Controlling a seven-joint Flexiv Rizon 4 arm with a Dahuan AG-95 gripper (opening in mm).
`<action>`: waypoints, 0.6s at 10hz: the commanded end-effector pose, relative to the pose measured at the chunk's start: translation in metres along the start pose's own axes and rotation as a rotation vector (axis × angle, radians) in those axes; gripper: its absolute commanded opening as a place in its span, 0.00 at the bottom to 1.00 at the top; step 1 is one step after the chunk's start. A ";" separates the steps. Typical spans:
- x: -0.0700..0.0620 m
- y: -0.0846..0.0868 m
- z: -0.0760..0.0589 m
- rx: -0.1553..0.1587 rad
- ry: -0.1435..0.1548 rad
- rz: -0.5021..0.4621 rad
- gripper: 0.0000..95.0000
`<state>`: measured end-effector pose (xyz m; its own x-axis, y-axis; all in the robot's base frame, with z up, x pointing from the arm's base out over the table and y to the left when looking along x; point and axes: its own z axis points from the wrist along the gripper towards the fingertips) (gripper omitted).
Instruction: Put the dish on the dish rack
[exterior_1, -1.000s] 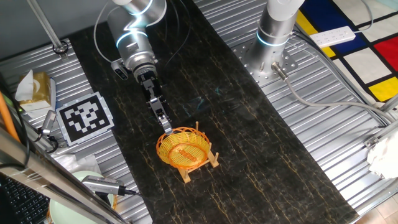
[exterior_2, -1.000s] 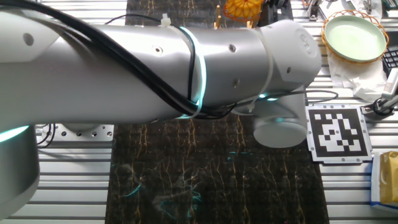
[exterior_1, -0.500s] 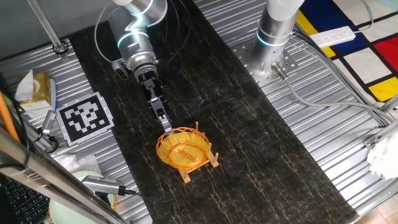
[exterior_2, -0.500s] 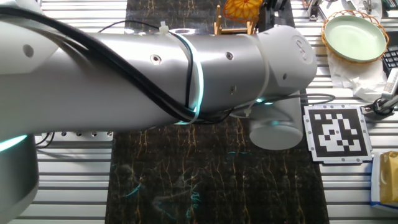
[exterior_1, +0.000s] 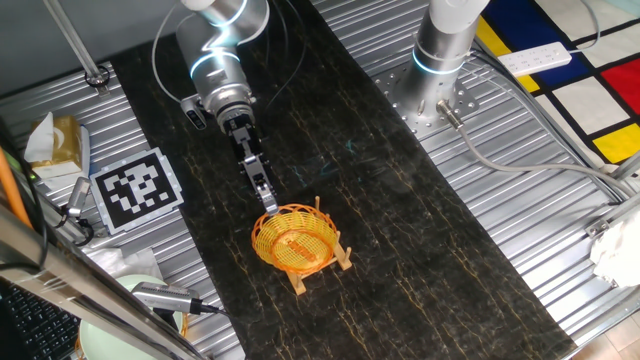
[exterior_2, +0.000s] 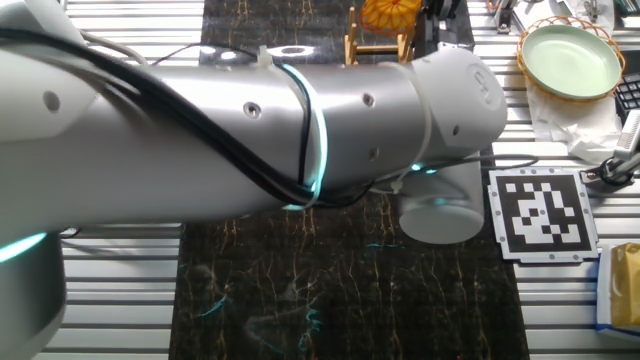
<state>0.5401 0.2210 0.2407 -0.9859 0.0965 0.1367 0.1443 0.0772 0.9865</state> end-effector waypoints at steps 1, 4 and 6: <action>0.001 -0.001 -0.001 0.001 0.001 -0.006 0.00; 0.001 -0.001 -0.002 0.000 0.003 -0.013 0.00; 0.002 -0.002 -0.003 0.001 -0.001 -0.014 0.00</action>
<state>0.5370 0.2181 0.2388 -0.9879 0.0944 0.1228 0.1303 0.0781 0.9884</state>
